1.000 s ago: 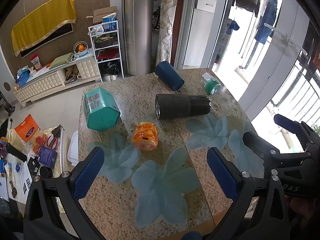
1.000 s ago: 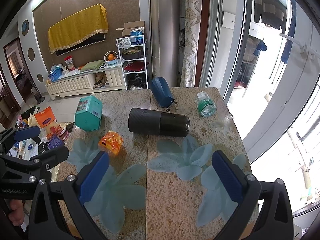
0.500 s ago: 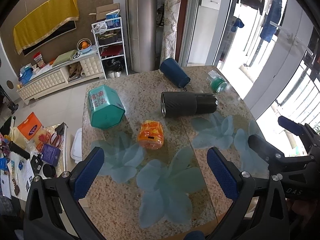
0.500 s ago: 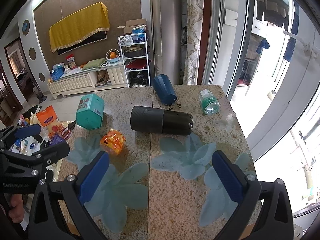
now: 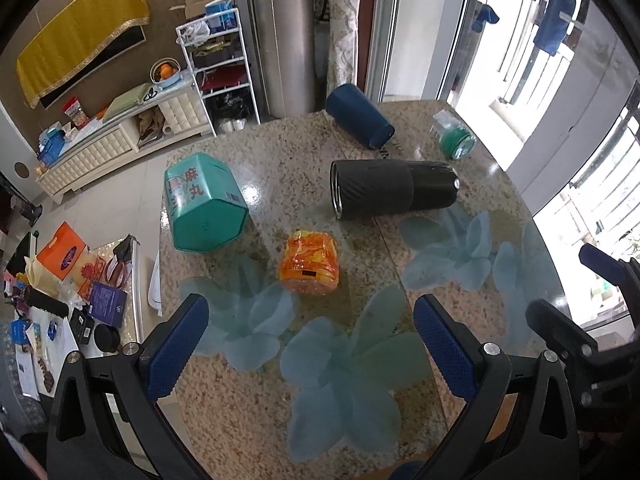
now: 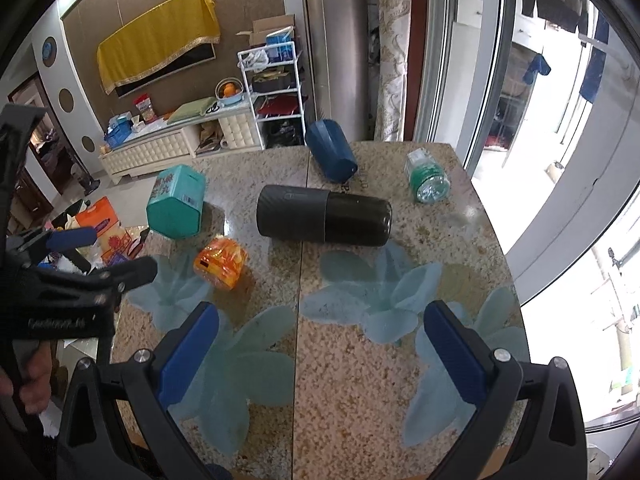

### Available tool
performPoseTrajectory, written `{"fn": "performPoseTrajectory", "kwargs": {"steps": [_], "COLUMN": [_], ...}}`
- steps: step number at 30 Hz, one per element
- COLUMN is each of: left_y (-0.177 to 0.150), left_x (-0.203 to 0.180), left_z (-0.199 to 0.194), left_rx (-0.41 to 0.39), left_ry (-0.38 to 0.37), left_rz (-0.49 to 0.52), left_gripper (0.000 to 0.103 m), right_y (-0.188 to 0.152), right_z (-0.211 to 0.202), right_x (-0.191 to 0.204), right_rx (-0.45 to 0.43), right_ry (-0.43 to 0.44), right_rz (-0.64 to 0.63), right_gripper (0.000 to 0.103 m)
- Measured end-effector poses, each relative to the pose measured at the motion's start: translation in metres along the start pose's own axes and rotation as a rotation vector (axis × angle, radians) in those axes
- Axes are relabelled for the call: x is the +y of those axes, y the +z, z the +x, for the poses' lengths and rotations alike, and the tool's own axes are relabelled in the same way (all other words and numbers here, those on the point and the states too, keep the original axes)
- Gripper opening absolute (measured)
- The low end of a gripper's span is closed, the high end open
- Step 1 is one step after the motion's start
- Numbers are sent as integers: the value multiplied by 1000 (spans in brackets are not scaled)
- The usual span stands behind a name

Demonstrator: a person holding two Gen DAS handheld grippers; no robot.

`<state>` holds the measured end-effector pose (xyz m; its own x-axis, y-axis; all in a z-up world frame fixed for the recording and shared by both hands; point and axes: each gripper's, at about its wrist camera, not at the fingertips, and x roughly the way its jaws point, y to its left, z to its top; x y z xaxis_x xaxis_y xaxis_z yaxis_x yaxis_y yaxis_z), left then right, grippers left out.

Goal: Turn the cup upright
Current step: 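Move the left gripper down to the orange cup and close on it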

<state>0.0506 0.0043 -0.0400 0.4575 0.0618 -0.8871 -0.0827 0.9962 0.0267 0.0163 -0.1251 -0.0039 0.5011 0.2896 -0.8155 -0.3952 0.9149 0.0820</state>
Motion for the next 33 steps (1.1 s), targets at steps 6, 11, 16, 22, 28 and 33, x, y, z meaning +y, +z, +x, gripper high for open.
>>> {"fn": "performPoseTrajectory", "kwargs": {"steps": [6,11,16,22,28,33], "left_y": [9,19,29,32,35,36], "left_x": [-2,-2,0,-1,9,13], "left_z": [35,63,91,137,172,197], "left_rx": [82,147,207,298,379,451], "left_ry": [-16,-29,-23,-14,-4,-39], "left_rz": [26,67,101,176,163,124], "left_gripper": [103,103,103,103,103,103], "right_y": [-2,-2,-2,-2,-5,-3], "right_z": [14,27,38,54,66,77], "right_x": [-15,-25,-30,-35,-40,-47], "right_rx": [56,107,145,206,249,282], "right_ry": [6,35,59,122,147,178], "right_rz": [15,27,19,16,6,25], "right_gripper": [103,103,103,103,103,103]}}
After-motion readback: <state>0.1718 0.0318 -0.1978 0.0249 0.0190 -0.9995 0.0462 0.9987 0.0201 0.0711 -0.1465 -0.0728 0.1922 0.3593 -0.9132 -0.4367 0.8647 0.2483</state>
